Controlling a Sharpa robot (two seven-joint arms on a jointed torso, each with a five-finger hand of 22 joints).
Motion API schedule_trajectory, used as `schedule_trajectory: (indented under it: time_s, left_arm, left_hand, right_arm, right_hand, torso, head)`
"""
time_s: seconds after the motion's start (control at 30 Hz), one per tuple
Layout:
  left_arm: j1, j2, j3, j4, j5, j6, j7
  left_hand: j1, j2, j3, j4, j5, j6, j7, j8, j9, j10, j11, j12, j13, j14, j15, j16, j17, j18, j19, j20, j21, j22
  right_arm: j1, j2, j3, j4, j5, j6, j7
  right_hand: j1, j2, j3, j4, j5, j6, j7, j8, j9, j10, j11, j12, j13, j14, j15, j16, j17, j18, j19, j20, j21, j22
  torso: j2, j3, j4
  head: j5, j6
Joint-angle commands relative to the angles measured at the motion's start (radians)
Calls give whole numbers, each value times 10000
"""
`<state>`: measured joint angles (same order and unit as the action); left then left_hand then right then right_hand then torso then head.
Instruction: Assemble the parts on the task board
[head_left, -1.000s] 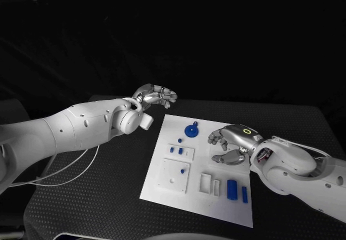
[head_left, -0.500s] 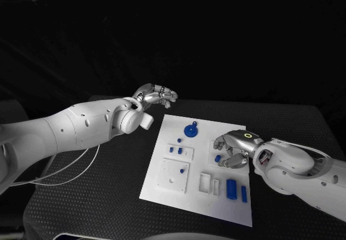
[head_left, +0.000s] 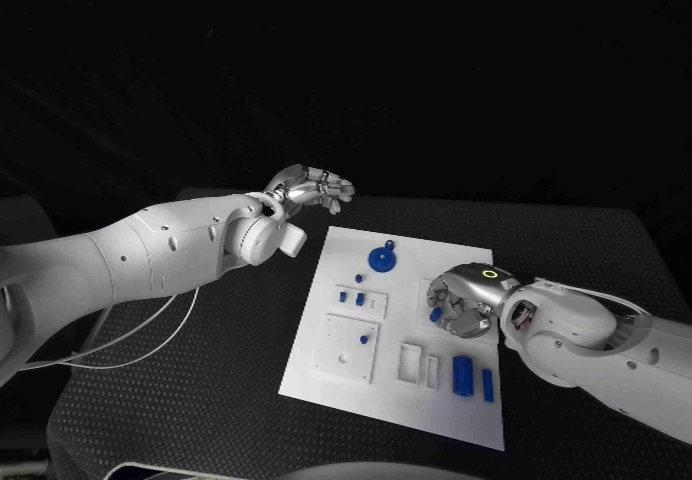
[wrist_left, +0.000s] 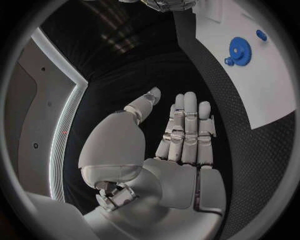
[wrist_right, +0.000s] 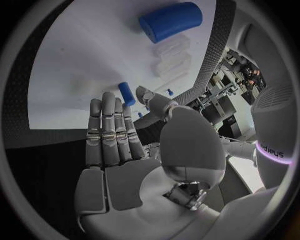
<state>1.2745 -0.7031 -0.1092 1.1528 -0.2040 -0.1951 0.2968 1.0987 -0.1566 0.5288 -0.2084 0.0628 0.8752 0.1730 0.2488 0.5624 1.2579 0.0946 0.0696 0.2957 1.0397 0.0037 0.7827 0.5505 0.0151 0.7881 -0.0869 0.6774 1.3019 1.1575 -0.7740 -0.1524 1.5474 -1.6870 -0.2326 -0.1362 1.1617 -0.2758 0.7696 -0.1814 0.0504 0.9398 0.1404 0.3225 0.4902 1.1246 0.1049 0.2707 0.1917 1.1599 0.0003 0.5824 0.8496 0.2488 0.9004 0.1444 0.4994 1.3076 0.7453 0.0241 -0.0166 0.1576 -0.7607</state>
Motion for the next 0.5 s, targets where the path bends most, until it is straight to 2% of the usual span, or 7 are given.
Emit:
schedule_trajectory:
  time_s: [0.03, 0.17, 0.5]
  left_arm:
    - [8, 11, 5, 21, -3, 164, 103]
    - [8, 11, 4, 29, -3, 172, 95]
    - [8, 17, 4, 26, -3, 172, 89]
  left_hand:
    - [-71, 40, -17, 53, 52, -60, -25, 25, 17, -86, -12, 3, -10, 74, 17, -37, 12, 187, 86, -61, -33, 12]
    - [-76, 43, -19, 58, 52, -62, -24, 25, 17, -87, -11, 3, -10, 74, 18, -39, 15, 187, 87, -60, -36, 14]
    - [-81, 46, -20, 63, 52, -64, -23, 25, 17, -90, -11, 3, -10, 74, 18, -44, 20, 187, 87, -60, -39, 18]
  right_arm:
    - [-40, 57, -9, -43, -210, 149, 169]
    - [-55, 118, -11, -59, -236, 117, 167]
    - [-73, 265, -41, -183, -425, 113, 73]
  right_hand:
    - [80, 96, 100, 102, -20, 140, -19, 98, 17, 142, -46, 91, -6, 88, -17, 45, -16, 130, 93, -33, 79, 234]
    - [119, 189, 186, 206, -20, 262, -66, 151, 21, 280, -99, 143, -11, 161, -63, 83, -17, 130, 148, -57, 136, 232]
    - [146, 181, 228, 242, -20, 325, -94, 171, 13, 345, -123, 153, -30, 204, -85, 107, -20, 130, 176, -81, 178, 229]
  torso:
    - [-4, -4, -2]
    - [0, -3, -3]
    - [-4, -9, 3]
  head:
    - [6, -17]
    - [8, -48]
    - [3, -89]
